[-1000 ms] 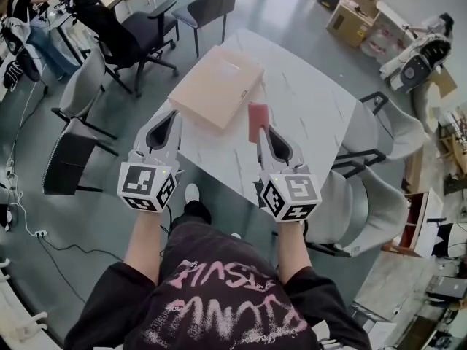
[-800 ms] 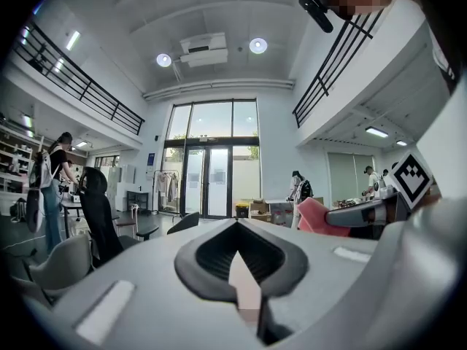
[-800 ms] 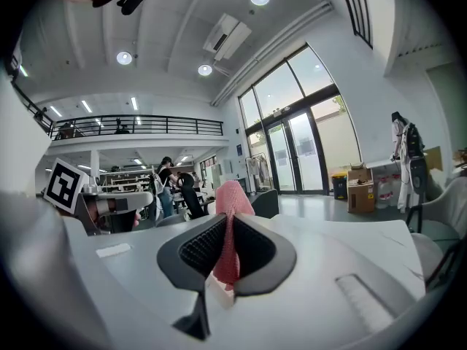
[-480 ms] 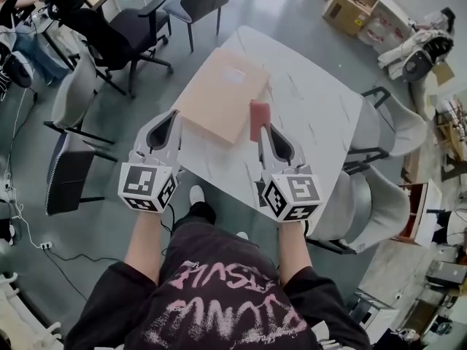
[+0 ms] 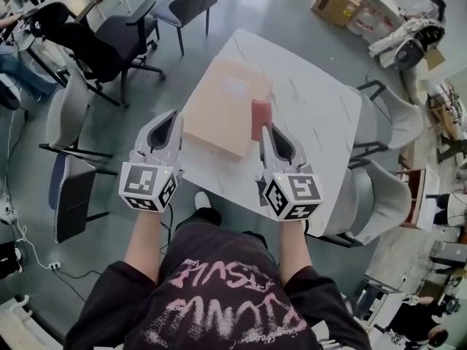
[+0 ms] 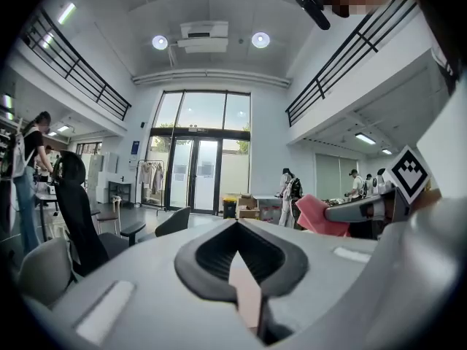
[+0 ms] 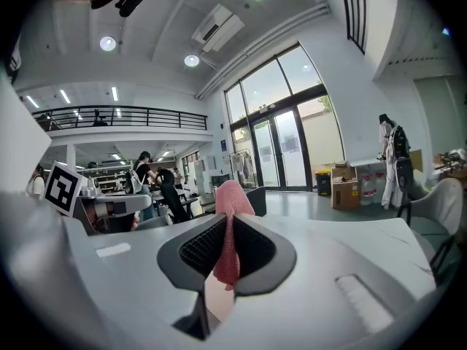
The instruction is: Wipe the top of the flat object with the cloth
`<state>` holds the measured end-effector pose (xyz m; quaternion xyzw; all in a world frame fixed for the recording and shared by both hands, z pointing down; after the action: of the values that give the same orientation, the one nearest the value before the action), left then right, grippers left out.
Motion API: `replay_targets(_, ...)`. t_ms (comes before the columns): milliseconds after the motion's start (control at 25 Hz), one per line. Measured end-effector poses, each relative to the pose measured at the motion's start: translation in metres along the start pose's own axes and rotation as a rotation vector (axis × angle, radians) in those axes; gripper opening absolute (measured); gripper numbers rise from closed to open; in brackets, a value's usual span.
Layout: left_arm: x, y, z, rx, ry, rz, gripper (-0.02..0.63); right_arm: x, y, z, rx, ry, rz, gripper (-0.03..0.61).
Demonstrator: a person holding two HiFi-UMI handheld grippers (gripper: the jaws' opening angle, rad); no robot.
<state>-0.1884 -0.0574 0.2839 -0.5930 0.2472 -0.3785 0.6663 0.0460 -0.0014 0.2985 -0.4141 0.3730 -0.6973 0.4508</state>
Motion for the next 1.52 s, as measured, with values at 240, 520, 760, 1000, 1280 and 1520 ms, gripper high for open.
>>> replay_targets(240,0.020,-0.006,-0.022,-0.008,-0.050,0.002,0.000,0.014,0.002,-0.002,0.008,-0.065,0.013,0.048)
replay_targets(520,0.040,-0.008,-0.029,-0.013,-0.094,0.006,0.000,0.023,0.005,0.002,0.015,-0.103,0.016,0.048)
replay_targets(760,0.050,-0.010,-0.028,-0.005,-0.114,-0.002,0.000,0.028,0.005,0.006,0.022,-0.113,0.017,0.048)
replay_targets(1000,0.059,-0.009,-0.025,0.000,-0.116,-0.001,0.000,0.031,0.009,0.014,0.038,-0.113,0.031,0.048)
replay_targets(1280,0.071,-0.004,-0.021,0.028,-0.095,-0.001,0.000,0.038,0.011,0.028,0.046,-0.098,0.021,0.046)
replay_targets(1520,0.083,0.004,-0.019,0.041,-0.093,-0.005,0.000,0.048,0.015,0.040,0.053,-0.084,0.020,0.046)
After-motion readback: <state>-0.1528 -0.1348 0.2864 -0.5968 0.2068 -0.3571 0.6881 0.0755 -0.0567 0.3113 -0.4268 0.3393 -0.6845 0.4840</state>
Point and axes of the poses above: the fingertips, and each gripper's own axes: x forward along the fingers, z to its right, y out of its top, the point moved 6 cm from there along -x, backward along the fingers, and after that the axes turned 13 degrees about x, right-handed, at the moved point
